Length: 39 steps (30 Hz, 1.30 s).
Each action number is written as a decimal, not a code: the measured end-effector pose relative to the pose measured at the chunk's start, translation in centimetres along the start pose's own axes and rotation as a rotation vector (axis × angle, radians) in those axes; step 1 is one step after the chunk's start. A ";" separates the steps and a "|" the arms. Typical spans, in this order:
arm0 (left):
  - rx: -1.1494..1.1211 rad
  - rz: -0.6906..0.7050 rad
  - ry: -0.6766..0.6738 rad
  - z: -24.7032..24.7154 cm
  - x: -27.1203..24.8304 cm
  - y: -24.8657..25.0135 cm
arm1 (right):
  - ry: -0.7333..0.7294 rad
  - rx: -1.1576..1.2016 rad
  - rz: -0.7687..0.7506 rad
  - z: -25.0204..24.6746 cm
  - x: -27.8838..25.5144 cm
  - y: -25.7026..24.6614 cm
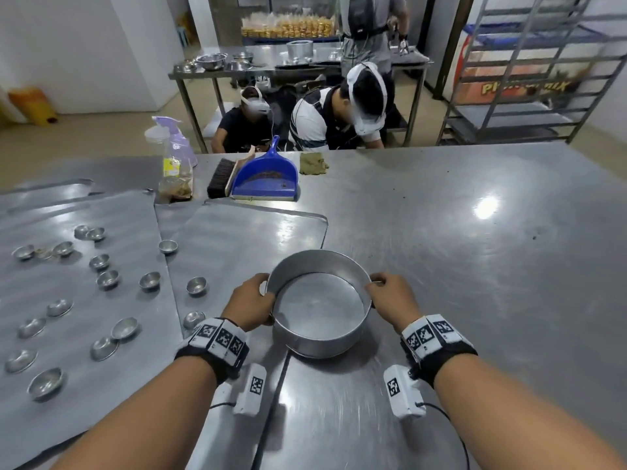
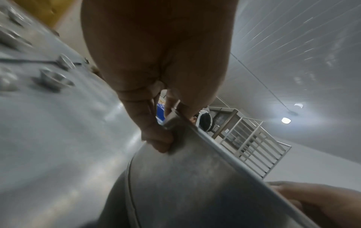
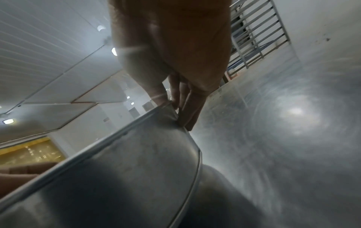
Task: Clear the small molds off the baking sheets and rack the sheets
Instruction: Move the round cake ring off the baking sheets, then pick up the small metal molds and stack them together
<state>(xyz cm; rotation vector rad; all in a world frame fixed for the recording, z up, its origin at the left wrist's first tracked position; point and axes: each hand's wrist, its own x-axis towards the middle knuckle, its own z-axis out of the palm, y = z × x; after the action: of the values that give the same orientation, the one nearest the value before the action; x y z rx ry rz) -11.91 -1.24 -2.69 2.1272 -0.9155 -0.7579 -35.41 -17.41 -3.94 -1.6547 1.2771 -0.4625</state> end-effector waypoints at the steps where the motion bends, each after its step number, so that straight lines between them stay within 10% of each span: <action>1: -0.026 0.000 -0.002 1.1 0.3 0.7 | 0.028 0.003 0.008 -1.1 0.0 0.0; 11: -0.034 0.019 -0.115 11.3 1.3 4.3 | -0.036 0.023 0.070 -10.2 1.2 5.2; 25: -0.190 -0.043 -0.113 10.5 0.1 4.0 | 0.120 -0.264 -0.013 -11.2 2.3 4.3; 29: -0.200 -0.072 0.014 7.1 -1.5 2.3 | 0.148 -0.292 -0.214 -8.1 2.9 -0.1; 39: -0.076 -0.217 0.345 -5.5 -8.0 -7.4 | -0.331 -0.364 -0.466 10.5 -1.7 -8.9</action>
<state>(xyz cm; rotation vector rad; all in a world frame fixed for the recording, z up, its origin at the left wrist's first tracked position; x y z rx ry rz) -9.80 10.74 -3.26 2.2208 -0.4726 -0.4955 -23.36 -11.24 -0.90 -2.2436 0.7546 -0.2173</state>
